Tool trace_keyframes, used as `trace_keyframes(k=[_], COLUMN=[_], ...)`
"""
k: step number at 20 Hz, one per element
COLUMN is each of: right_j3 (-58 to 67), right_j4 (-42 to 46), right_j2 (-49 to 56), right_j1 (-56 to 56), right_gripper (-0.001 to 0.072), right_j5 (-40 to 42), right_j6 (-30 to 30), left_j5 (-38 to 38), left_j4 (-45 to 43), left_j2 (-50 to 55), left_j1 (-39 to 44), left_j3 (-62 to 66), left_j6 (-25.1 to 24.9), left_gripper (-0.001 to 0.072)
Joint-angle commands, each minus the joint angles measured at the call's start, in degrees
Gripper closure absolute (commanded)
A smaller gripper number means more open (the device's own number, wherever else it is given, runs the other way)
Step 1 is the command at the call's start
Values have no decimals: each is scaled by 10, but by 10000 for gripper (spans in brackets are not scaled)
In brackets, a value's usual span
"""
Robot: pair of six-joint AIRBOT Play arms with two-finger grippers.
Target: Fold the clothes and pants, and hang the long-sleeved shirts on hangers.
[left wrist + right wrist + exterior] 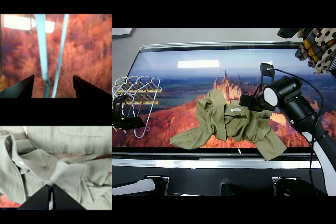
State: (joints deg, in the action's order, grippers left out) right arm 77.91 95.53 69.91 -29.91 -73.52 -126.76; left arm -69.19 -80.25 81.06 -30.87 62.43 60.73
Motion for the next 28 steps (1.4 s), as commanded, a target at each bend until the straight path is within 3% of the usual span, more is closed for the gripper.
trace_keyframes(k=[1,12,13,14,15,17,18,19,20,26,28], right_j3=[0,0,0,0,0,0,0,0,0,0,0], right_j4=[0,12,12,12,12,12,12,12,12,12,12], right_j2=[0,0,0,0,0,0,0,0,0,0,0], right_j1=[0,0,0,0,0,0,0,0,0,0,0], right_gripper=[675,674,674,674,674,674,674,674,674,674,674], right_j5=[0,2,2,2,2,2,2,2,2,2,2], right_j6=[-1,-5,-5,-5,-5,-5,-5,-5,-5,-5,-5], left_j5=[30,81,87,88,89,93,93,93,93,93,97], left_j4=[-15,-53,-54,-54,-53,-53,-53,-53,-53,-52,-52], left_j2=[-1,0,0,1,2,4,4,4,4,-24,-47], left_j1=[10,36,38,40,42,43,43,43,43,43,43], left_j3=[-18,-66,-68,-69,-69,-72,-75,-75,-75,-67,-59], left_j6=[-1,0,0,-1,-1,-1,-1,-1,-1,1,22], left_gripper=[173,213,234,356,419,452,519,637,674,675,675])
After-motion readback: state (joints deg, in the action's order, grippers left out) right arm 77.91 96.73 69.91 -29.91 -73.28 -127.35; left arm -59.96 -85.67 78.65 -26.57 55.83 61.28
